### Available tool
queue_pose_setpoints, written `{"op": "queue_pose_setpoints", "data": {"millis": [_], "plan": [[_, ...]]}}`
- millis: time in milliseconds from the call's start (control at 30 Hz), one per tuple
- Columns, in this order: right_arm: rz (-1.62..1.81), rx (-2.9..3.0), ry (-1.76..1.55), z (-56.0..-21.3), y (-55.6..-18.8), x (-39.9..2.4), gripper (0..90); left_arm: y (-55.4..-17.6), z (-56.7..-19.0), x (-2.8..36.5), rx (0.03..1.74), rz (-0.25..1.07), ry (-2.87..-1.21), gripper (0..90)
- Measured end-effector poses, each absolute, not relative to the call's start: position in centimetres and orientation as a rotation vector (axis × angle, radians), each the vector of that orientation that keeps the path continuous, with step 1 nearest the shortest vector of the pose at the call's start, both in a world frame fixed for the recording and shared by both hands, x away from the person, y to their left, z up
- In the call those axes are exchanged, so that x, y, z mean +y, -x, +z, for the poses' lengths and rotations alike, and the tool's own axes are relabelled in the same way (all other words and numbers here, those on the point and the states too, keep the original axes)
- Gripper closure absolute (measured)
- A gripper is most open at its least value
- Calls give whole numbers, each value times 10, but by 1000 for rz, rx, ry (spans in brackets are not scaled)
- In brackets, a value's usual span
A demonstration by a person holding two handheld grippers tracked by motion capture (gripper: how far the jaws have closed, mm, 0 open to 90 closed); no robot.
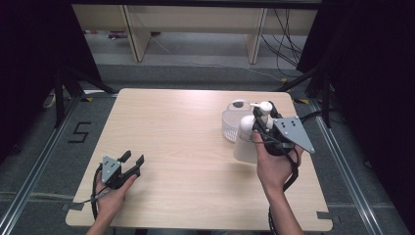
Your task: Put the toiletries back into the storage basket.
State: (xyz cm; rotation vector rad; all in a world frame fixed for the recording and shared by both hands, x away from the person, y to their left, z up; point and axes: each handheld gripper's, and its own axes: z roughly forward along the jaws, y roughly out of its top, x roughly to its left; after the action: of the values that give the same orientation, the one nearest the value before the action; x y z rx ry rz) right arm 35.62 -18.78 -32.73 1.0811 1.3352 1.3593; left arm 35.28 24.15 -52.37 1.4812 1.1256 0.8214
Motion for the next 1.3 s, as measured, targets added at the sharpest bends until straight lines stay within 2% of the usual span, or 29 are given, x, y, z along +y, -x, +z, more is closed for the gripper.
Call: {"op": "queue_pose_setpoints", "data": {"millis": [1300], "plan": [[1362,1296,-1074,-298,-390,-188,600,-353,-524,242,1124,819,-1479,433]]}}
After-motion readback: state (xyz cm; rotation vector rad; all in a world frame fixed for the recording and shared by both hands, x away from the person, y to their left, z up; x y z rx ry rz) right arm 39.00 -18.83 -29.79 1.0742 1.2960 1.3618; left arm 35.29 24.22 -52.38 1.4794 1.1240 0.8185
